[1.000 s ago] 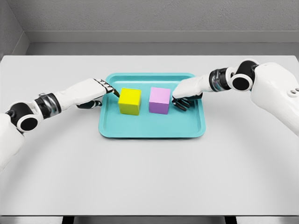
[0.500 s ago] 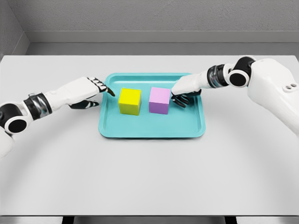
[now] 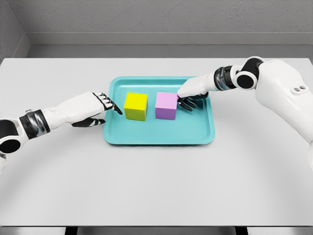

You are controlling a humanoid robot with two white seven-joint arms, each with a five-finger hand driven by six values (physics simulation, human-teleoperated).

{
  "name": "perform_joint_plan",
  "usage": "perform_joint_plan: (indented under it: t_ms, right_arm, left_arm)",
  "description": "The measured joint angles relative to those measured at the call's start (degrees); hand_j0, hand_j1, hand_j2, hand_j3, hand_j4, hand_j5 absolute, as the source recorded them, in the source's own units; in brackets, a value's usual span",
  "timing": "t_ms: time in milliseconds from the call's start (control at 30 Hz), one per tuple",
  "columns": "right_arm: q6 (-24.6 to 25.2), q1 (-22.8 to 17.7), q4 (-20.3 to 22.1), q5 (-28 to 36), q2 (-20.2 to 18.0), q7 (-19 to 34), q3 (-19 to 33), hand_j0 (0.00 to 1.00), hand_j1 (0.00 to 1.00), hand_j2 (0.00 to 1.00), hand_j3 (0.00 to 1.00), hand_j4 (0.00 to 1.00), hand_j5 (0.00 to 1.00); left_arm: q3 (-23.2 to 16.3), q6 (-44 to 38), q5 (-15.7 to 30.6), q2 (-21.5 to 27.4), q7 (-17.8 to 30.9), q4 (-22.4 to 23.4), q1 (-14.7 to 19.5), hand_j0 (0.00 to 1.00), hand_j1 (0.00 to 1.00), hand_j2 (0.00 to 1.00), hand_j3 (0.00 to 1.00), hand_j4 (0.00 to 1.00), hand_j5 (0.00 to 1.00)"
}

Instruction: Push two cubes

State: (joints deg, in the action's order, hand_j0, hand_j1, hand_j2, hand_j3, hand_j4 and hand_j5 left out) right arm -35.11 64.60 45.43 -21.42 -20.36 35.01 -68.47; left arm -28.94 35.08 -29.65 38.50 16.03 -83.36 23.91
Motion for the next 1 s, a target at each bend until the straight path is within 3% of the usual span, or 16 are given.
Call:
perform_joint_plan:
  t_ms: [633,1000]
  right_arm:
    - [-0.02,0.35,-1.23,-1.34,0.21,0.00,-1.31,0.10,0.10,0.10,0.10,0.10,0.10]
    - [-0.01,0.35,1.82,-1.36,0.18,0.00,-3.28,0.10,0.10,0.10,0.10,0.10,0.10]
  left_arm:
    - [-0.41,0.00,0.30,-1.68,0.08,-1.13,-1.58,0.68,0.68,0.68,0.68,0.68,0.68]
    - [-0.57,-0.02,-0.65,-6.21,0.42,3.78,-1.23,0.68,0.68,0.68,0.68,0.68,0.68]
